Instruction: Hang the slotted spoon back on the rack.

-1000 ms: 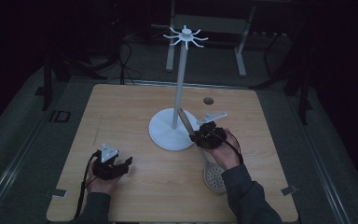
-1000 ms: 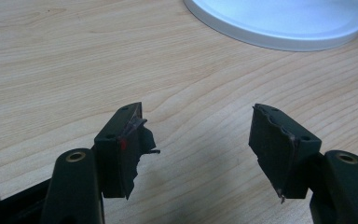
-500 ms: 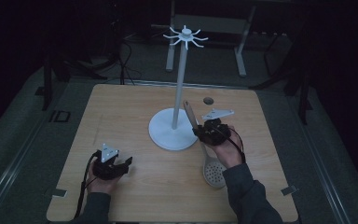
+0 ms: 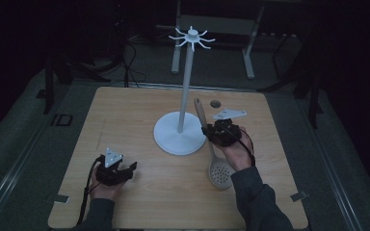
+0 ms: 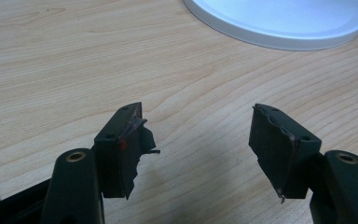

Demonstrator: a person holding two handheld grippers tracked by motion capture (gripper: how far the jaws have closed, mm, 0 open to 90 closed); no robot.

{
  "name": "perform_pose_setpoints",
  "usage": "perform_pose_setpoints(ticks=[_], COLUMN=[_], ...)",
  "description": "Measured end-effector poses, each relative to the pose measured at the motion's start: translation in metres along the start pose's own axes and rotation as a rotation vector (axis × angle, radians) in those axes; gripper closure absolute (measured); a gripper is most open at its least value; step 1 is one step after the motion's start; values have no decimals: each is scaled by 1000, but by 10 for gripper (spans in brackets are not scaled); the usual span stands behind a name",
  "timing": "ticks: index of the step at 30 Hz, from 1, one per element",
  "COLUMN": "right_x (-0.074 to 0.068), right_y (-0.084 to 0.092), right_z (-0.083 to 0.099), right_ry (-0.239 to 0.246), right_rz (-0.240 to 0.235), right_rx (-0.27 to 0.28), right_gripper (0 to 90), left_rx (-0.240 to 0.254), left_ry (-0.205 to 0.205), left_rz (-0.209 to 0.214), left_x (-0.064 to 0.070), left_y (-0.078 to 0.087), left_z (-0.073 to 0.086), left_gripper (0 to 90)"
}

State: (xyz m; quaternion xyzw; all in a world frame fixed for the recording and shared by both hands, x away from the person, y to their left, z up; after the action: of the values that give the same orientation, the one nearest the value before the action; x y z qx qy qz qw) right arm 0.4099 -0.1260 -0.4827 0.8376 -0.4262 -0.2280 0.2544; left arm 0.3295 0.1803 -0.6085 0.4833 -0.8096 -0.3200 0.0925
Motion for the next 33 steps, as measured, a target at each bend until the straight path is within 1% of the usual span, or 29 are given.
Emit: perform_pose_setpoints(ticks=[11,19,26,27,29,33], right_x=[3,5,3,3,2,1], right_y=[7,10,14,14,16,18], right_z=[-10,-15,-23,-23,-25,-26], right_ry=[-17,-27,-22,-22,-18,-9], right_rz=[9,6,3,3,0,-1], right_rx=[60,99,147,147,172,204], right_gripper=[738,739,739,739,739,740], left_rx=[-1,1,3,3,3,4], left_ry=[0,3,5,5,4,4], left_rz=[-1,0,-2,-2,-3,-2], left_x=[0,0,0,0,-1,-1], left_y=[0,0,0,0,0,0], left_z=[0,0,0,0,0,0], left_gripper=[358,358,358,358,358,357])
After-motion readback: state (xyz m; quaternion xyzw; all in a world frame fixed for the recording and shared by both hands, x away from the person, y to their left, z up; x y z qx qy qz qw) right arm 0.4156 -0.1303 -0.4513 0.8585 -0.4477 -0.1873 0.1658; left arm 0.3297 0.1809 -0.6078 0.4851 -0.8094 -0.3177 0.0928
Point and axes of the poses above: each handheld gripper's, and its own axes: y roughly backward along the jaws, z roughly out of its underside, x roughly to its right, the point moved 7 cm from there along -y, roughly forward along the jaws, and after that the axes turned 13 degrees about -y, right-handed, at the moved point
